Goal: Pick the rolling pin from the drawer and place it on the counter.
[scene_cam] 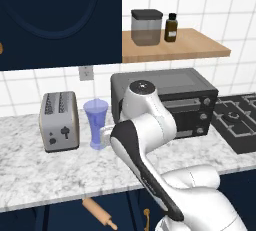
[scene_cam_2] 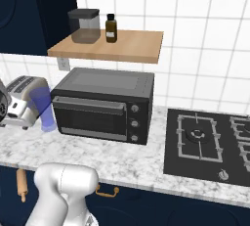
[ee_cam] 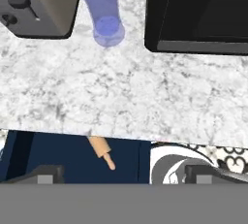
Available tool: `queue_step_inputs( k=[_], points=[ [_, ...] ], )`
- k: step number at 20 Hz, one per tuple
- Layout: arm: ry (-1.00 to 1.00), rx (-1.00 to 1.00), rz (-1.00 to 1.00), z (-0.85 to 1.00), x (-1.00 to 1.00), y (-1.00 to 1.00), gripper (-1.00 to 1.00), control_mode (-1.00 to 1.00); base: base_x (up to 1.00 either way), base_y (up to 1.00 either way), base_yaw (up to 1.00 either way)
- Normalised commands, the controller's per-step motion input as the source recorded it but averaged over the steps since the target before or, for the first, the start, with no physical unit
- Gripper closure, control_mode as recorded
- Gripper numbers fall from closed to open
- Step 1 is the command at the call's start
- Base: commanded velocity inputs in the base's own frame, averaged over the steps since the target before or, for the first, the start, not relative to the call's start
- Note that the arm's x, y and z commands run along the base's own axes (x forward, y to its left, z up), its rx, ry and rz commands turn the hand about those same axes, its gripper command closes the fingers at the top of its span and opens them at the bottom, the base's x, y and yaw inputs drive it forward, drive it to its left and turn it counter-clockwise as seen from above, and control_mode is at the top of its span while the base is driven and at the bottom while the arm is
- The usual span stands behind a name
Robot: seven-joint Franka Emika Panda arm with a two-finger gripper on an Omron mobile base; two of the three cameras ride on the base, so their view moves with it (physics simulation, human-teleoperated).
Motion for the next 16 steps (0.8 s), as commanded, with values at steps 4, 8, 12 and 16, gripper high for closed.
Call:
queue_step_inputs(
  k=[4, 8, 12, 16],
  points=[
    [0.03, 0.01, 0.00, -0.77, -0.57, 0.98, -1.00, -1.00, 0.00, 0.00, 0.00],
    [0.14, 0.00, 0.00, -0.82, -0.55, 0.67, -1.00, -1.00, 0.00, 0.00, 0.00],
    [0.05, 0.03, 0.00, -0.91, -0.75, 0.32, -1.00, -1.00, 0.00, 0.00, 0.00],
    [0.04, 0.04, 0.00, -0.91, -0.33, 0.10, -1.00, -1.00, 0.00, 0.00, 0.00]
  ],
)
